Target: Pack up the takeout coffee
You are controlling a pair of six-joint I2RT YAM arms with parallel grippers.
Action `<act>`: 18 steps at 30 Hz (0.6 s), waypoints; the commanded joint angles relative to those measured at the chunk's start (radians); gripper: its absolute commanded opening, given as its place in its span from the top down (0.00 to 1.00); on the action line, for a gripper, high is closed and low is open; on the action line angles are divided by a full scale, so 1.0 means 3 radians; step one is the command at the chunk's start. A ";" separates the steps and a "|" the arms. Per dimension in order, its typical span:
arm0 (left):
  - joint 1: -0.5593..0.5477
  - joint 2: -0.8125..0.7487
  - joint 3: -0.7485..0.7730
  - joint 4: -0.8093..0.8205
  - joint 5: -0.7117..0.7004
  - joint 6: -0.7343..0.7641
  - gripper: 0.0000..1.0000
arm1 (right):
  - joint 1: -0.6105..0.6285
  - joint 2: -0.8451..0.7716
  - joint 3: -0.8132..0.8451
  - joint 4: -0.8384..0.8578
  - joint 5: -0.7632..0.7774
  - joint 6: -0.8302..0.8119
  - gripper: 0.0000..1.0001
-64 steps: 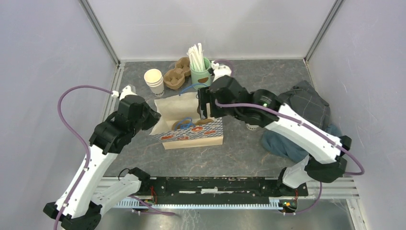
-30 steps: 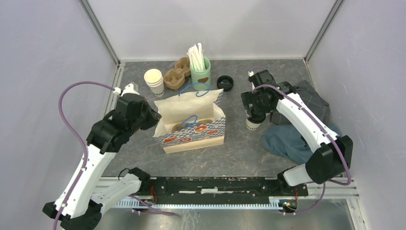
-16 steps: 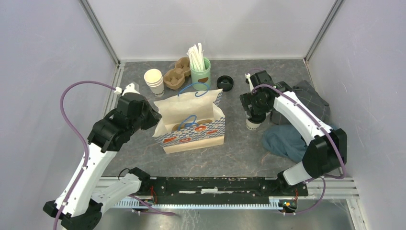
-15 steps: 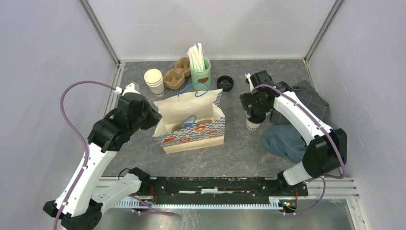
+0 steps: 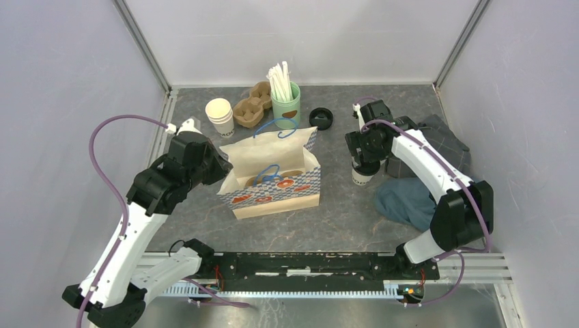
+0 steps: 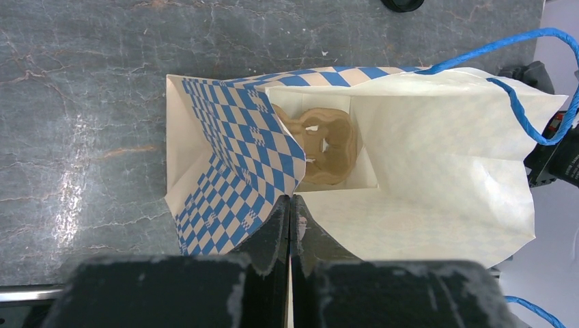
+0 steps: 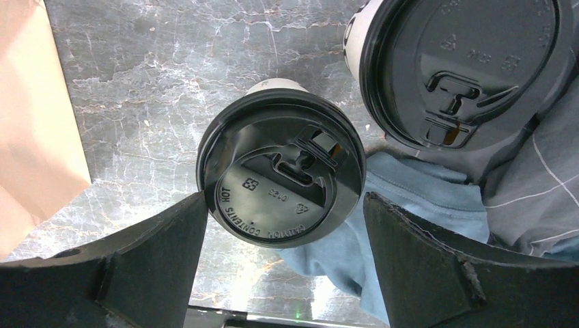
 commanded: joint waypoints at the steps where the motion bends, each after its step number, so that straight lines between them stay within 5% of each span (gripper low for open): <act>1: 0.0001 0.0014 -0.0006 0.0086 0.0066 0.0102 0.98 | -0.0012 0.0017 -0.0034 0.0125 -0.0069 -0.0053 0.10; 18: 0.0003 0.0023 0.0022 0.0089 0.0049 0.0140 0.98 | -0.0014 0.0046 -0.0139 0.0185 -0.0019 -0.0060 0.12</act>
